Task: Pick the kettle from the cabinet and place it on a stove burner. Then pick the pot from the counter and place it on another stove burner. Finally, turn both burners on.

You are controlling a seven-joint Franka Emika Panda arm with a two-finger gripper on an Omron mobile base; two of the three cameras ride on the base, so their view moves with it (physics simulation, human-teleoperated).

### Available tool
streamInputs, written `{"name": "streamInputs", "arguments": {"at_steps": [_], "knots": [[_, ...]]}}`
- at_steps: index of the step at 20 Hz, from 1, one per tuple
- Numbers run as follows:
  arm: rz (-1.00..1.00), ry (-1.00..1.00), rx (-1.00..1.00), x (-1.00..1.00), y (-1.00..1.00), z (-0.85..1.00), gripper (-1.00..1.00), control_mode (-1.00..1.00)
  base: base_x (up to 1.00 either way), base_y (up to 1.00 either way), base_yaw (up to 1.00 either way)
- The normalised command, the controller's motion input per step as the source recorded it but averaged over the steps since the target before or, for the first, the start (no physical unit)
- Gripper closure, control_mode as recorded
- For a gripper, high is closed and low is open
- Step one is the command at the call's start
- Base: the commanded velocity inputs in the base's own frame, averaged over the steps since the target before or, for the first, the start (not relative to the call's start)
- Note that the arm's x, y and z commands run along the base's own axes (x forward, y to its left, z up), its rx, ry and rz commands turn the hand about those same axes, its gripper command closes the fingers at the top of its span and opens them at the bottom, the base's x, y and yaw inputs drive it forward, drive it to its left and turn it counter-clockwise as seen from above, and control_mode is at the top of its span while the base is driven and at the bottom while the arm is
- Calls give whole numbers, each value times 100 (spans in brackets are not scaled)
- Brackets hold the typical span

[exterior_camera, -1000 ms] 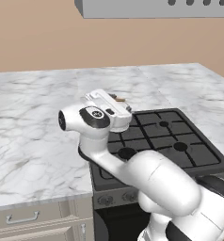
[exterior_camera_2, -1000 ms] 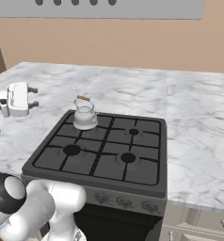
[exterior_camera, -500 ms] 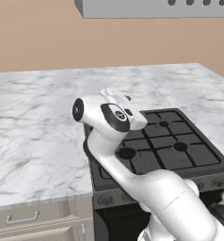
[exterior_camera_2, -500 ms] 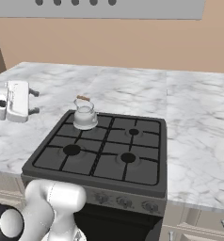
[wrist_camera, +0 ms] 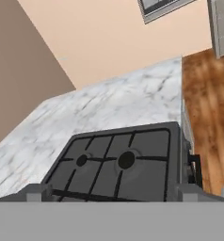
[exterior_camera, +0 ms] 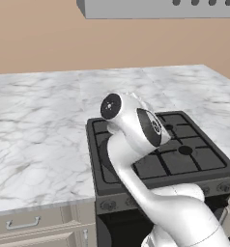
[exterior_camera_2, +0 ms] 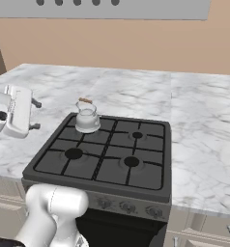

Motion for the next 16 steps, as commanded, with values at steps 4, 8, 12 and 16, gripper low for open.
{"name": "streamInputs", "arguments": {"at_steps": [4, 8, 12, 16], "knots": [[0, 0, 21, -43, -33, 0, -100, -100, 0, 0, 0], [0, 0, 16, -37, -34, 0, -100, -100, 0, 0, 0], [3, 0, 13, -24, -22, 0, -100, -100, 0, 0, 0], [3, 0, 13, -22, -17, -2, -100, -100, 0, 0, 0]]}}
